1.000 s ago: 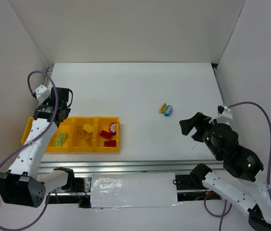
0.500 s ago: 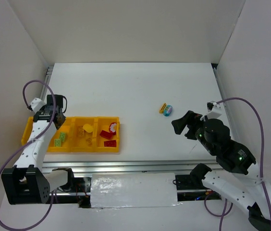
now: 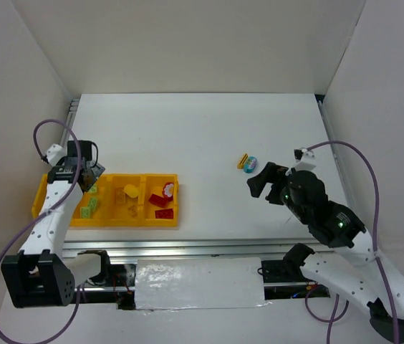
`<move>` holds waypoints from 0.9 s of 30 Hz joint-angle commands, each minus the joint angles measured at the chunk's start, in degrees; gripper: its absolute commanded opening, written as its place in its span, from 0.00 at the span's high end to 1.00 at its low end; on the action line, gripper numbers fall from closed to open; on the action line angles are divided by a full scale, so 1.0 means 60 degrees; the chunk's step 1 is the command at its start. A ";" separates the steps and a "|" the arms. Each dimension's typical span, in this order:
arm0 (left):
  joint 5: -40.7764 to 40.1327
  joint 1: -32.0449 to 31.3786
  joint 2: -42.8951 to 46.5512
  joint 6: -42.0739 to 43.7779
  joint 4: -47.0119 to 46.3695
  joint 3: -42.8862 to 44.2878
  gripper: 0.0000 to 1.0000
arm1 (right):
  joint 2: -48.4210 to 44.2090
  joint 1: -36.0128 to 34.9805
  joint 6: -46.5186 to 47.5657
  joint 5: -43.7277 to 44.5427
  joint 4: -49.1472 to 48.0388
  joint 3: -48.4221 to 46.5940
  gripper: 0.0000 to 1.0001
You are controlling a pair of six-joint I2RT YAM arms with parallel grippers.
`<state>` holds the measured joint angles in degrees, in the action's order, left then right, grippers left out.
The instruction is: Sort the legos into containers by color
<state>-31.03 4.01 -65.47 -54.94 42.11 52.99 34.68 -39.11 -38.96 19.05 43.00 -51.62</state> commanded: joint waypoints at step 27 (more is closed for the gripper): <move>0.6328 -0.3510 0.3793 0.5069 -0.0748 -0.0087 0.00 | 1.2559 0.3310 0.0473 -0.0201 -0.1469 -0.4639 0.02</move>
<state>3.79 -16.73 -44.07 -25.98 40.97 52.88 108.18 -19.92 -37.12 17.06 33.69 -76.07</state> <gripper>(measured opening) 0.994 0.989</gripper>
